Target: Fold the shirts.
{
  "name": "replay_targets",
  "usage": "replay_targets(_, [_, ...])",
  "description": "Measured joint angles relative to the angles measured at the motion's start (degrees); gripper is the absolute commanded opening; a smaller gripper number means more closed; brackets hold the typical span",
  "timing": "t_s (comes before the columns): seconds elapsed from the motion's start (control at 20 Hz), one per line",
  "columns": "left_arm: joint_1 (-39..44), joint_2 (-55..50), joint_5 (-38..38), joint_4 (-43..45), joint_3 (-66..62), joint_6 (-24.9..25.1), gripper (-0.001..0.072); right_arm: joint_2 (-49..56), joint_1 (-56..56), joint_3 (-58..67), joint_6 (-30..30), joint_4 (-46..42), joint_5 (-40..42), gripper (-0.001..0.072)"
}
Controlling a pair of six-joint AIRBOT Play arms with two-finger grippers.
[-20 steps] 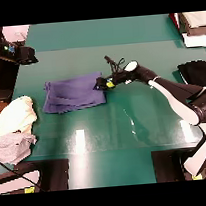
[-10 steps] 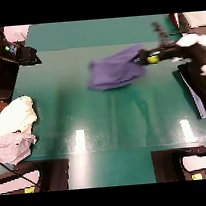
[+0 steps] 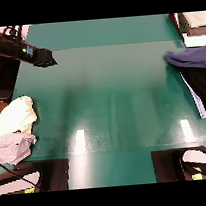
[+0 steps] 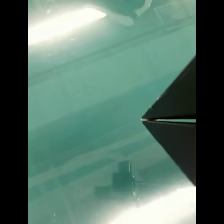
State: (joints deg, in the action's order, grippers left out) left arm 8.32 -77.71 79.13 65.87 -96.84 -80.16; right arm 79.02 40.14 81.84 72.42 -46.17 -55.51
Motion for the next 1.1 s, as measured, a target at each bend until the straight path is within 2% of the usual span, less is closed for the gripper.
replay_targets(0.35, [0.7, 0.0, -0.5, -0.3, 2.0, -1.0, 0.0028, -0.2, 4.2, 10.9, 0.4, 0.1, 2.4, 0.0015])
replay_targets(0.65, [0.8, 0.0, -0.6, -0.3, 2.3, -1.0, 0.0028, -0.6, 5.2, 19.2, 2.1, -2.5, -5.1, 0.0016])
replay_targets(1.1, [0.8, 0.0, -0.5, -0.3, 2.3, -0.5, 0.0028, -10.6, 5.3, 7.9, 6.1, -15.2, -12.7, 0.0018])
